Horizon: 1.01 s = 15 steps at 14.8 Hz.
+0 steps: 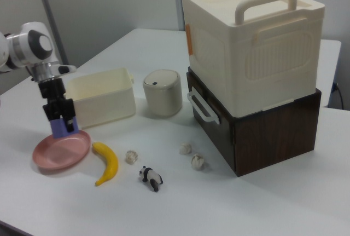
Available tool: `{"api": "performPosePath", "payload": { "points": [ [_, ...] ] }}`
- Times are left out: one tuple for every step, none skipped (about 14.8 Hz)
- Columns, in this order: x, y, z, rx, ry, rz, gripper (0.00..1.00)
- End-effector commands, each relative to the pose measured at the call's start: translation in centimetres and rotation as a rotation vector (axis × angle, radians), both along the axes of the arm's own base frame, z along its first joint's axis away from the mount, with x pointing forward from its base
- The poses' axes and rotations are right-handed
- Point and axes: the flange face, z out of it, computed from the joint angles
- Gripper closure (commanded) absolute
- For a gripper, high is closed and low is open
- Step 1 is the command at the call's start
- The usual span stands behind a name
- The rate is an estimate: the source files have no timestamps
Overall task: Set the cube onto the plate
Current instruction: 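Carry the cube over the pink plate and lower it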
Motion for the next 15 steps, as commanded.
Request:
{"api": "performPosePath", "payload": {
  "points": [
    [-2.6,2.2,-1.4,-0.034,-0.002,0.002,1.00],
    [-3.3,3.1,-2.1,-0.039,-0.017,-0.004,1.00],
    [-4.1,3.9,-3.0,-0.044,-0.024,0.001,1.00],
    [-4.3,4.3,-3.5,-0.041,-0.039,-0.002,1.00],
    [-4.2,4.2,-3.5,-0.039,-0.051,-0.018,0.99],
    [-4.1,4.0,-3.6,-0.041,-0.053,-0.026,0.93],
    [-4.1,4.0,-3.7,-0.043,-0.052,-0.025,0.83],
    [-4.0,3.9,-3.7,-0.046,-0.055,-0.024,0.76],
    [-3.9,3.8,-3.6,-0.044,-0.056,-0.029,0.60],
    [-3.7,3.6,-3.5,-0.044,-0.059,-0.031,0.52],
    [-3.5,3.3,-3.5,-0.044,-0.061,-0.037,0.21],
    [-3.4,3.2,-3.4,-0.045,-0.064,-0.037,0.13],
    [-3.4,3.3,-3.5,-0.047,-0.065,-0.034,0.02],
    [-3.3,3.2,-3.4,-0.048,-0.068,-0.034,0.00],
    [-3.3,3.2,-3.4,-0.048,-0.068,-0.034,0.00]
  ]
}}
